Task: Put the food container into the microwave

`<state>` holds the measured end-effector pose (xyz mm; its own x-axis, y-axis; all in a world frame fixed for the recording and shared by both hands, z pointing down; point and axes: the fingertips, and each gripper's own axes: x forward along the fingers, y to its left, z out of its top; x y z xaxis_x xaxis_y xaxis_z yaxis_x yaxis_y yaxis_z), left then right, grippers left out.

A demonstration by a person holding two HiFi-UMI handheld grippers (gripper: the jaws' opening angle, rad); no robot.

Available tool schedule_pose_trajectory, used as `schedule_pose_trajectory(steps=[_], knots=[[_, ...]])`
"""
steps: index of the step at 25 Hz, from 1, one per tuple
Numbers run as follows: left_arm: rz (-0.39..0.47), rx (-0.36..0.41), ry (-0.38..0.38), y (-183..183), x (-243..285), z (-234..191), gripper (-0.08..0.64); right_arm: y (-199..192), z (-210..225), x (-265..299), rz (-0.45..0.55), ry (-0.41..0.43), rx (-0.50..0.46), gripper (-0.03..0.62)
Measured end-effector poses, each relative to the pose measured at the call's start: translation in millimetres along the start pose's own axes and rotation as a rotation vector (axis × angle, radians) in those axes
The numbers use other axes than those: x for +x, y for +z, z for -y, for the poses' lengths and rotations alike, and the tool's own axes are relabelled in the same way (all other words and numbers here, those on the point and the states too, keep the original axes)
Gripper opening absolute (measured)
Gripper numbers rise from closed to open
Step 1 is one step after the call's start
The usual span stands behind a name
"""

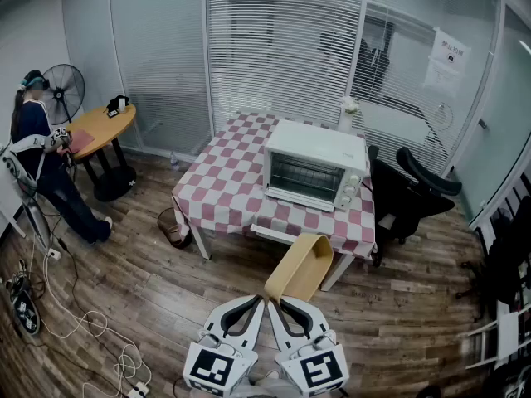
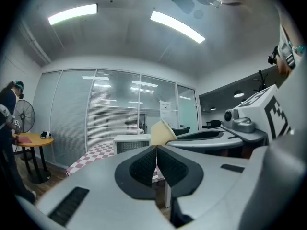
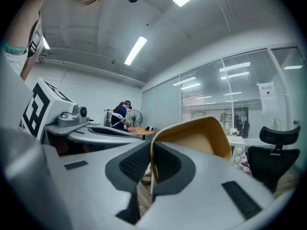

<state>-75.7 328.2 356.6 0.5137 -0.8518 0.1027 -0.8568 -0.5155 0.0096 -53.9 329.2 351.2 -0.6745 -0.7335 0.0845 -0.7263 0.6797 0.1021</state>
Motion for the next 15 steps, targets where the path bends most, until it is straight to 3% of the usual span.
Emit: schedule_pose_trajectory(steps=[15], knots=[[-0.013,-0.019,0.021,-13.7,16.3,35.1,0.014,-25.8,26.7,-33.2,-0.032,0.004,0.049,0.014]])
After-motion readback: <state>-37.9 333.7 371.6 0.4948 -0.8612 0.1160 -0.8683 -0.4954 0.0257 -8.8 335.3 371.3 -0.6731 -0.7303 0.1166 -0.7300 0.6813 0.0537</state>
